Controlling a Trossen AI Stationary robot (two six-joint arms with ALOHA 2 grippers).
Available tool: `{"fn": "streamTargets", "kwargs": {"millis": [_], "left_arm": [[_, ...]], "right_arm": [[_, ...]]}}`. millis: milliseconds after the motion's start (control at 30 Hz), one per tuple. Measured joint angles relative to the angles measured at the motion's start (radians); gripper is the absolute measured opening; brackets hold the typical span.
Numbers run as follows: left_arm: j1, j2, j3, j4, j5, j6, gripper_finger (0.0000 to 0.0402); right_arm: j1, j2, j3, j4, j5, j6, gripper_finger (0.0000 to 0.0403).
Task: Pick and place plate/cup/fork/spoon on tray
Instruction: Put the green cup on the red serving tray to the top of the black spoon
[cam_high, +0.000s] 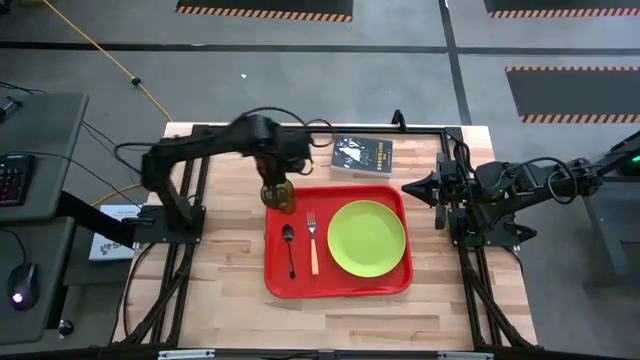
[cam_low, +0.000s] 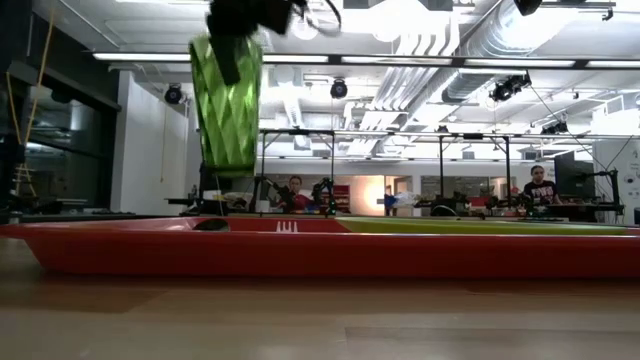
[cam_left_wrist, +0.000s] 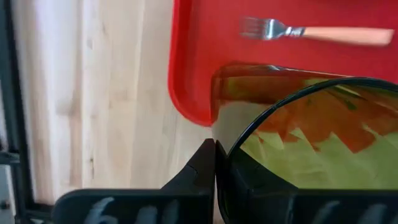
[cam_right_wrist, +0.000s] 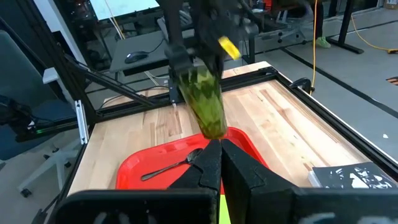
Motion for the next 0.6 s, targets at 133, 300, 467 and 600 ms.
{"fn": "streamTargets", "kwargs": {"millis": [133,300,467,600], "left_arm": [[0.019,0.075,0.000,0.028,0.009,0.018,0.0001],[0.014,0.129,0.001,0.030,0.010,0.034,0.0001],[0.010,0.161,0.001,0.033,0.013,0.062,0.0001],[0.017,0.172,0.001,0.064,0.012,0.065,0.0001]], "right_arm": [[0.000,0.000,0.000,0.000,0.000,0.001,0.0000],[0.000,0.000,0.000,-0.005,0.000,-0.003,0.0000],[0.000,0.000,-0.001,-0.017,0.000,-0.003,0.0000],[0.000,0.000,-0.001,-0.025,0.000,-0.003,0.0000]]}}
